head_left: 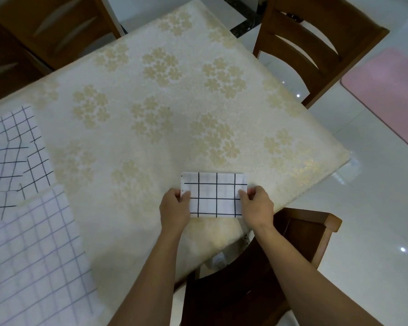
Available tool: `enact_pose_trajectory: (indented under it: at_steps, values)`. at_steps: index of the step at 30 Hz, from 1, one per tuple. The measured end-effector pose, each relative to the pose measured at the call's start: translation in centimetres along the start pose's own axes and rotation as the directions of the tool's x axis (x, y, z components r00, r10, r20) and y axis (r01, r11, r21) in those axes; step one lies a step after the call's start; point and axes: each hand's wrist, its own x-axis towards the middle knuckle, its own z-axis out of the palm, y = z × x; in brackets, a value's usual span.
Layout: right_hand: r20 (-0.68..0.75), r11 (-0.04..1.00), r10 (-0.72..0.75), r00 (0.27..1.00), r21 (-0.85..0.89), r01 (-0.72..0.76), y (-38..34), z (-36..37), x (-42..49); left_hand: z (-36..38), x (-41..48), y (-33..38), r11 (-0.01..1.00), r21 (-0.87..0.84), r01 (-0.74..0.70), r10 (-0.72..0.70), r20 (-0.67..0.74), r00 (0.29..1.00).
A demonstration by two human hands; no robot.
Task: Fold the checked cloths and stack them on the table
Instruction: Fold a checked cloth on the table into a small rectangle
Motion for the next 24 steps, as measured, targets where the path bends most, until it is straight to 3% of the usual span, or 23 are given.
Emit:
enact_pose_trajectory:
  at_steps: [4, 7, 10, 13, 15, 20, 24]
  values:
    - [0.044, 0.981, -0.063, 0.997, 0.186, 0.054, -1.4, -2.3, 0.0, -2.5, -2.0, 1.1, 0.959, -0.279, 0.041, -0.032, 0.039, 0.999]
    - [0.103, 0.927, -0.105, 0.989, 0.371, 0.06, -2.9, -4.1, -0.7, -4.5, -3.6, 2.1, 0.859, -0.5, 0.113, -0.095, 0.062, 0.994]
    - [0.265, 0.847, -0.11, 0.958, 0.529, -0.049, -4.0, -5.5, -1.7, -6.1, -5.4, 2.8, 0.727, -0.664, 0.177, -0.116, 0.136, 0.984]
    - [0.424, 0.839, -0.095, 0.901, 0.52, -0.157, -4.3, -6.2, -2.0, -7.3, -7.4, 3.2, 0.64, -0.744, 0.195, -0.055, 0.209, 0.976]
    - [0.453, 0.859, -0.124, 0.883, 0.495, -0.133, -4.7, -6.4, -2.4, -7.7, -8.4, 2.9, 0.652, -0.738, 0.17, -0.019, 0.209, 0.978]
    - [0.446, 0.885, -0.308, 0.84, 0.459, 0.081, -5.0, -7.0, -3.5, -7.3, -10.3, 1.9, 0.7, -0.705, 0.113, -0.037, 0.122, 0.992]
    - [0.406, 0.912, -0.364, 0.838, 0.337, 0.233, -4.9, -7.7, -4.6, -6.4, -11.2, 0.6, 0.857, -0.512, -0.054, 0.07, 0.012, 0.997]
